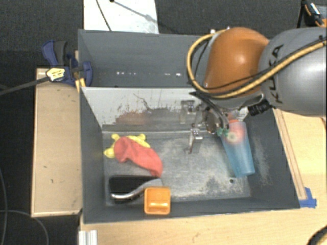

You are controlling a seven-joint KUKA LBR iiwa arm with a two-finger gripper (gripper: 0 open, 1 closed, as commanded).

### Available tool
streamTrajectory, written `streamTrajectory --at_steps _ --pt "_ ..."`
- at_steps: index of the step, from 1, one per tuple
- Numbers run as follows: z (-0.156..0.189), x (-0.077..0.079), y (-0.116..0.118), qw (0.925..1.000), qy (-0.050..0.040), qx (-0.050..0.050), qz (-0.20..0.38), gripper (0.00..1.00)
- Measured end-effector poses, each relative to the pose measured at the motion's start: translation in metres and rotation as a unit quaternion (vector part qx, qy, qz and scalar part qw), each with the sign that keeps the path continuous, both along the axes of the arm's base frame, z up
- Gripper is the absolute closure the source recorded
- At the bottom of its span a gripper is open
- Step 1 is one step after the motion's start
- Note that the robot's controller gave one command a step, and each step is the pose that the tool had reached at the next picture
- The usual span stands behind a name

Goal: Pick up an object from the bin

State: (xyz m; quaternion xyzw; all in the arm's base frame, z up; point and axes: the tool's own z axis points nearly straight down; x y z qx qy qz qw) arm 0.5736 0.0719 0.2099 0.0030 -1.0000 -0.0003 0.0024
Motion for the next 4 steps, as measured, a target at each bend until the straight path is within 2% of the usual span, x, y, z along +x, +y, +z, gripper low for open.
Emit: streamTrajectory --at_steps 1,2,3,4 --pt "0.005 0.001 0.000 1.0000 -0.0042 0.000 -0.001 0.00" --pt "-0.035 -0.020 0.050 0.9999 -0.0059 0.000 0.016 0.00" --pt "-0.077 -0.017 0.056 0.9978 -0.0043 0.003 0.066 0.00" --pt "-0.107 -0.013 0.082 0.9995 -0.0054 -0.001 0.033 0.00"
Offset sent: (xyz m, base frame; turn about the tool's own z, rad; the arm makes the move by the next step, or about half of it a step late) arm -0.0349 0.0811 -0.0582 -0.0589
